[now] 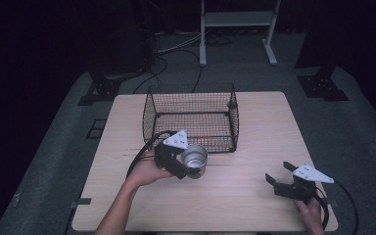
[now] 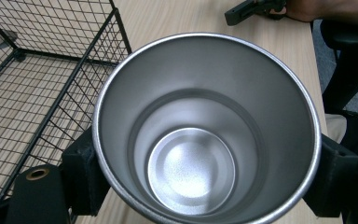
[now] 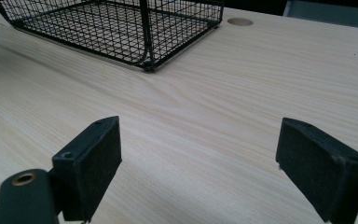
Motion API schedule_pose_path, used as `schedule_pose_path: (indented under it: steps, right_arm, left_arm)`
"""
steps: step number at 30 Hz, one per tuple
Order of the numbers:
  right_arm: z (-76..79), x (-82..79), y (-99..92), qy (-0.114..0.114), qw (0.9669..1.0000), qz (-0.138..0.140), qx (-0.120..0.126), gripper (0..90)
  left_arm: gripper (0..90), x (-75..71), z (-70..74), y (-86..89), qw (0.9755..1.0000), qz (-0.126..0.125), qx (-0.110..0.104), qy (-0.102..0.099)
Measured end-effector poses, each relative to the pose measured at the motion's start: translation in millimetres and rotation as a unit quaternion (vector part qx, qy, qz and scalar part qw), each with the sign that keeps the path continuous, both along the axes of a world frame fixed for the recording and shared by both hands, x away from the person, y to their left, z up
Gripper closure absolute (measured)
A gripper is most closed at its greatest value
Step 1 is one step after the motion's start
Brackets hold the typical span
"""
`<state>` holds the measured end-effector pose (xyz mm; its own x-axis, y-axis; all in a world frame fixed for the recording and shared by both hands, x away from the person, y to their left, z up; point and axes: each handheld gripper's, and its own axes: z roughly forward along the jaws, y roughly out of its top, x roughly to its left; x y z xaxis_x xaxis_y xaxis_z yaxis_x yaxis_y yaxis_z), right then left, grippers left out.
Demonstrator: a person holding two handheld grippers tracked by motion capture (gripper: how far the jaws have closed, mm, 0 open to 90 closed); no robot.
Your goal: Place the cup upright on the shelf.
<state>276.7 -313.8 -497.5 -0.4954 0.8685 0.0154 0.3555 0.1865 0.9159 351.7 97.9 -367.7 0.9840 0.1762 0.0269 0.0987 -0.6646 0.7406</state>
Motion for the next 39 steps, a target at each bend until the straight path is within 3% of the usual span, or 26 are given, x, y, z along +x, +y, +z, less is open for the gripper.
schedule_pose_path:
  steps: [15, 27, 39]
  right_arm:
    - [-0.1, 0.2, -0.5, 0.0, 1.0, 0.0, 0.003, 13.4]
    - [-0.1, 0.4, -0.9, 0.0, 1.0, -0.001, 0.004, 13.5]
    - [-0.1, 0.4, -1.4, -0.001, 1.0, -0.002, 0.008, 13.4]
  left_arm:
    - [17.8, 16.5, 35.7, -2.6, 0.9999, -0.006, 0.002, -0.01]
    - [17.8, 38.4, 53.2, 0.7, 1.0, 0.003, -0.002, -0.004]
    - [17.8, 61.6, 68.7, -0.7, 0.9998, 0.015, 0.009, -0.003]
